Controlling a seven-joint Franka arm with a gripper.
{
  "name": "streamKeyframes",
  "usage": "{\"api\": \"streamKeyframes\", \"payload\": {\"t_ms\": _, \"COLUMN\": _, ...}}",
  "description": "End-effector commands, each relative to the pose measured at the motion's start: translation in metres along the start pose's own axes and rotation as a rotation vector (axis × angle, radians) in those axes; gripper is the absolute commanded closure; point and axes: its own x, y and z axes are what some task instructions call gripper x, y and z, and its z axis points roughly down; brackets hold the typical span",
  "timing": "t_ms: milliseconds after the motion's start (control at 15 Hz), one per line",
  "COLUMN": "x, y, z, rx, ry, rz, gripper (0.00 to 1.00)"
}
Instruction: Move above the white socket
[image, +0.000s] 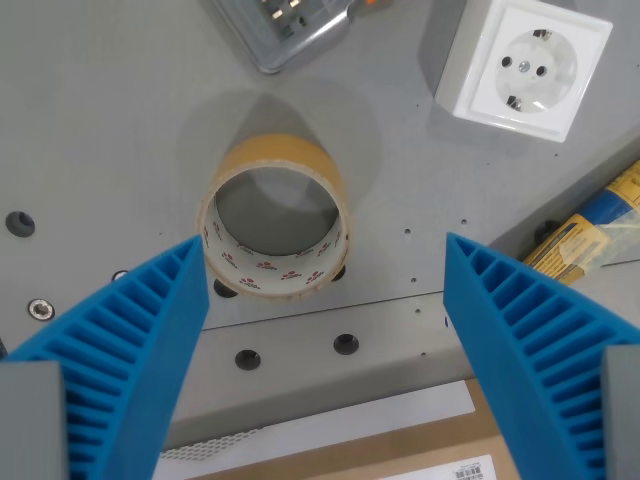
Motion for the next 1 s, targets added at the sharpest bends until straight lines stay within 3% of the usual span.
{"api": "streamKeyframes", "payload": {"t_ms": 67, "x": 0.0001, "y": 0.0, "z": -0.0014, "rx": 0.001, "ry": 0.004, "rz": 0.0, "gripper": 0.0}}
{"api": "streamKeyframes", "payload": {"t_ms": 1000, "x": 0.0032, "y": 0.0086, "z": 0.007, "rx": 0.0, "ry": 0.022, "rz": 0.054, "gripper": 0.0}}
